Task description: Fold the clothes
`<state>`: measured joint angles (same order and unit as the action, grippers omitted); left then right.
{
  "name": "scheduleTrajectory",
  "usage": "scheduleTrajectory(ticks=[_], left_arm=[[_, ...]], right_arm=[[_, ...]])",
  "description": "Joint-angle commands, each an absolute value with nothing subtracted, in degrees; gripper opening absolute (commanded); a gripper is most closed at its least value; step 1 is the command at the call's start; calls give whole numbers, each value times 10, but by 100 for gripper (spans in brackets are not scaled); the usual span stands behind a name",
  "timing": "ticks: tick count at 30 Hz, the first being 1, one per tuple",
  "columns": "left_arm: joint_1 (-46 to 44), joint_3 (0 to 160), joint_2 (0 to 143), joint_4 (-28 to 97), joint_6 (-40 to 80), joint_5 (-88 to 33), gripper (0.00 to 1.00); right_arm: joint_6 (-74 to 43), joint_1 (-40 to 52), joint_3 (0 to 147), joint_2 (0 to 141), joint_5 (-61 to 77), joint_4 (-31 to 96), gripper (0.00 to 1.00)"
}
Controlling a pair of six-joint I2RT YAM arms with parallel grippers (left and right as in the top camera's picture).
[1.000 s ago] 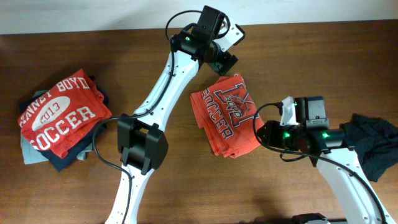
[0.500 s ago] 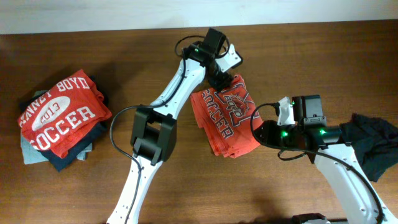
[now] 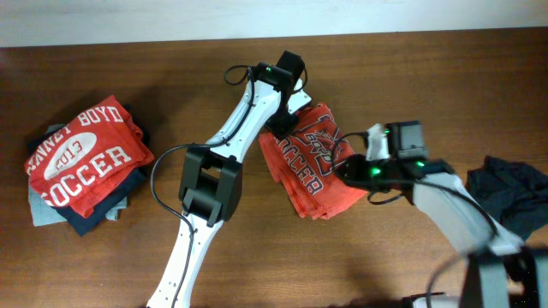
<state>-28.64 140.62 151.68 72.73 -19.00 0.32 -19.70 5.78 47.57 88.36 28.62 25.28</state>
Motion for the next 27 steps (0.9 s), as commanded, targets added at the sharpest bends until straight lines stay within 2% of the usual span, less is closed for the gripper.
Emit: scheduleTrajectory(ticks=[1, 3, 5, 8, 14, 20, 22, 27], left_arm=[[-284, 1404, 1520, 750, -173, 15, 50], [-284, 1404, 1520, 761, -173, 16, 50], [-283, 1404, 1520, 773, -173, 18, 50], [-283, 1404, 1520, 796, -171, 40, 50], [-284, 1404, 1520, 850, -148, 39, 50], [-286, 1404, 1520, 888, -124, -22, 50], [-288, 1404, 1520, 890, -120, -39, 47], [-286, 1439, 1517, 885, -98, -35, 46]], right_arm=[[-200, 79, 479, 942, 304, 231, 34], [-200, 83, 479, 969, 282, 230, 34], [-202, 81, 479, 990, 235, 244, 29], [-215, 65, 479, 1007, 141, 275, 27], [-213, 28, 495, 1006, -18, 289, 28], [-156, 18, 561, 1006, -1, 250, 36], [-132, 19, 588, 1006, 38, 254, 38], [-124, 18, 647, 1004, 57, 332, 41]])
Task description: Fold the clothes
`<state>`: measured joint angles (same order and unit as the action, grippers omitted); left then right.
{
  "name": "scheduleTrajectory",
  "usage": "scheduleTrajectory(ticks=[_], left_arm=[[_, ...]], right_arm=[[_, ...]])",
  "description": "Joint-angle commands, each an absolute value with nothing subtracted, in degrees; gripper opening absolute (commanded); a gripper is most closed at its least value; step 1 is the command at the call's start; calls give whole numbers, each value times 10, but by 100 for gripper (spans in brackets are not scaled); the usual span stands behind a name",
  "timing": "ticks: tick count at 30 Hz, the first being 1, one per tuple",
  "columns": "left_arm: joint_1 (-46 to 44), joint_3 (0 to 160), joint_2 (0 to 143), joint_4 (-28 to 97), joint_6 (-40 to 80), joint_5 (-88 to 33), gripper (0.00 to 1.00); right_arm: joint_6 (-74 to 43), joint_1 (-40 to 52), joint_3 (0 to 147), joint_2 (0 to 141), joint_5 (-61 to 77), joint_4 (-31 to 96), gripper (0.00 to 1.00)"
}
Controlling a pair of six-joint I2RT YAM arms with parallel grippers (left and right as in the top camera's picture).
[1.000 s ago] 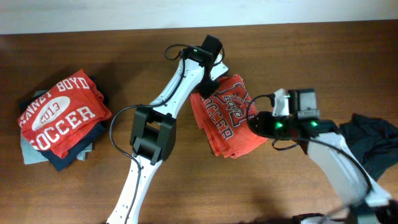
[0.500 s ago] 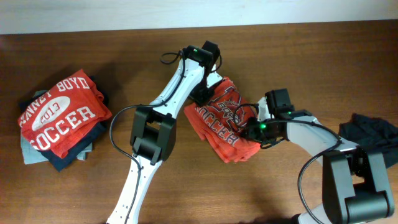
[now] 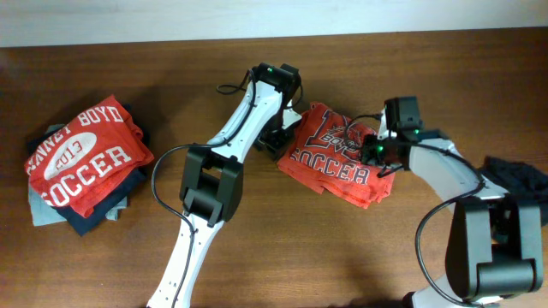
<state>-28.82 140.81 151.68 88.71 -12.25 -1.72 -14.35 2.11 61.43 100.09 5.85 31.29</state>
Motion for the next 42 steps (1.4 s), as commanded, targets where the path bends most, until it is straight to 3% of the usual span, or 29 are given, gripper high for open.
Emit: scheduleTrajectory(ticks=[1, 4, 6, 12, 22, 27, 29, 42], left_arm=[[-284, 1457, 1515, 885, -96, -39, 47], [-274, 1512, 1512, 874, -83, -62, 48], [-261, 1550, 1512, 857, -81, -109, 54], [-215, 1563, 1526, 790, -67, -308, 80], [-202, 1558, 1596, 808, -100, -458, 84], [-202, 1557, 1606, 810, -103, -455, 87], [-202, 1557, 1610, 811, -102, -442, 99], [-235, 1557, 1679, 803, -84, -442, 99]], right_arm=[[-124, 18, 659, 1004, 56, 349, 41], [-124, 18, 684, 1003, 57, 382, 44], [-125, 18, 689, 1003, 59, 391, 49], [-126, 18, 683, 1009, 71, 405, 49], [-157, 18, 674, 1067, 75, 406, 48], [-160, 18, 674, 1119, 76, 409, 41], [-160, 18, 674, 1131, 76, 412, 40], [-159, 18, 674, 1139, 84, 420, 38]])
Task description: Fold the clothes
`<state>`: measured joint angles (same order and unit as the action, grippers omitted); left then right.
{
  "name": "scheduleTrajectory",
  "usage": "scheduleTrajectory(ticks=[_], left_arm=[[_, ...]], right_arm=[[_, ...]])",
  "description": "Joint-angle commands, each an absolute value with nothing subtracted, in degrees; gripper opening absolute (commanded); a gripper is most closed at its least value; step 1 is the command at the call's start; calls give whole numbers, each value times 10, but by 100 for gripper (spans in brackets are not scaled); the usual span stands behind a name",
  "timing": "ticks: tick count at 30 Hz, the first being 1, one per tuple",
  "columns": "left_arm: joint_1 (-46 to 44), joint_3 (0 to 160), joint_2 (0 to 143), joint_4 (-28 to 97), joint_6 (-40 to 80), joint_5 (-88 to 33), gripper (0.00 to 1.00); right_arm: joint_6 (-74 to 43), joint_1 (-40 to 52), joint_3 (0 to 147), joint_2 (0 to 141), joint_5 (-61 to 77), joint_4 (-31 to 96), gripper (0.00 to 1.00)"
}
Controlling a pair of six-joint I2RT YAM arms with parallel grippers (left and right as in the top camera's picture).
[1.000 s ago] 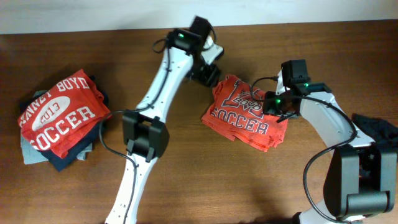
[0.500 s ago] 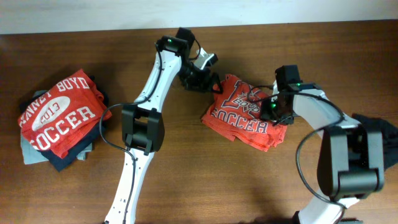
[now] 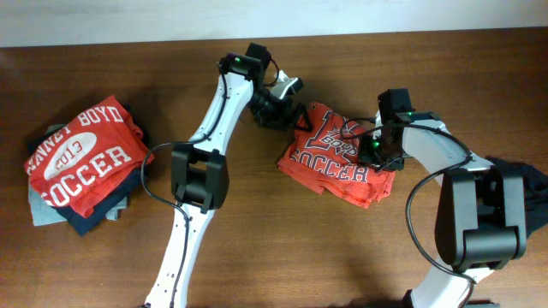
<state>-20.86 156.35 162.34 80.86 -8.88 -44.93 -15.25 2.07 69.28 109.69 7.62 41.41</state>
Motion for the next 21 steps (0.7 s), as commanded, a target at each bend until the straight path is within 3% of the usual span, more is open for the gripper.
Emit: scheduleTrajectory(ticks=[1, 9, 12, 17, 19, 21], left_arm=[[-242, 1557, 1683, 802, -84, -442, 99], [-282, 1557, 1683, 795, -84, -459, 98], [-293, 1557, 1683, 792, -84, -456, 91], [-304, 1557, 1683, 793, -84, -451, 55], [-306, 1557, 1683, 793, -85, -451, 31], [-307, 1557, 1683, 793, -87, -453, 14]], right_arm=[[-159, 18, 674, 1139, 84, 421, 38], [-159, 18, 674, 1139, 84, 421, 38], [-159, 18, 674, 1139, 84, 422, 38], [-159, 18, 674, 1139, 84, 423, 38], [-159, 18, 674, 1139, 84, 423, 37], [-159, 18, 674, 1139, 84, 425, 37]])
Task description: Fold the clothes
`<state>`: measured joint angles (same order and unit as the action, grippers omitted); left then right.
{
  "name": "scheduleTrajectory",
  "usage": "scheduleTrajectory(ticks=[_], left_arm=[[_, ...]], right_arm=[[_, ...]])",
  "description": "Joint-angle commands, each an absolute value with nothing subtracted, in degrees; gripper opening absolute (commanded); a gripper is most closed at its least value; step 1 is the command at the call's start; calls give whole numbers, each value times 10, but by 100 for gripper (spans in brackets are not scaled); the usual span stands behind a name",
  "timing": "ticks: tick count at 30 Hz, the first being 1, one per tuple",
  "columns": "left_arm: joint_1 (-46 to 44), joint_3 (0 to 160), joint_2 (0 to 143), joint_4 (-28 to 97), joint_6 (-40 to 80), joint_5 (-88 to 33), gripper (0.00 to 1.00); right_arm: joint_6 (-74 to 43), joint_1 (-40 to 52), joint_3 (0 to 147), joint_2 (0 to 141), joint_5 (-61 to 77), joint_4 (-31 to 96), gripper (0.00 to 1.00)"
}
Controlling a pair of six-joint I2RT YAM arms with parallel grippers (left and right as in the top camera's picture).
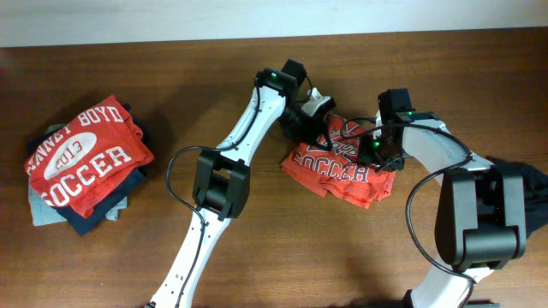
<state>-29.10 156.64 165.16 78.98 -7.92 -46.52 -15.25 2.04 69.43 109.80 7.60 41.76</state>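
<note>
A folded red soccer shirt (338,171) lies right of the table's middle, its white lettering facing up. My left gripper (310,114) is down over the shirt's upper left corner and hides that corner. My right gripper (378,154) sits on the shirt's right edge, with its wrist above it. From overhead, both grippers' fingers are hidden by their own bodies, so whether they grip cloth does not show.
A stack of folded clothes (81,162) with a red soccer shirt on top rests at the far left. A dark crumpled garment (524,175) lies at the right edge, partly behind my right arm. The brown wooden table (282,257) ends at a pale wall at the back.
My left gripper was just off the shirt's upper left corner and is now over that corner. The shirt's left edge sits slightly further right. The right arm has not moved.
The shirt first lay turned, its lettering running down the table, with my left gripper at its top and the right at its side. Then it lay with the lettering across, further right. The left gripper was then off the shirt, and is now back on its corner.
</note>
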Motion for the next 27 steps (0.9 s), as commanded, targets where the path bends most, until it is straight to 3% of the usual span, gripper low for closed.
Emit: scheduleTrajectory(ticks=[1, 3, 12, 15, 18, 27], left_arm=[[-307, 1557, 1683, 794, -86, -455, 9], [-305, 1558, 1683, 798, -87, -457, 0], [-266, 1710, 1674, 903, -104, -375, 1], [-246, 1790, 1669, 925, -96, -376, 0], [-220, 1798, 1640, 927, -68, -377, 0], [-138, 1798, 1569, 955, -21, -350, 1]], right_arm=[[-159, 18, 674, 1139, 84, 427, 36], [-159, 18, 674, 1139, 84, 430, 33], [-107, 17, 704, 1042, 95, 533, 27], [-107, 17, 714, 971, 103, 543, 28], [-108, 17, 726, 896, 103, 543, 36], [-114, 18, 771, 797, 104, 568, 37]])
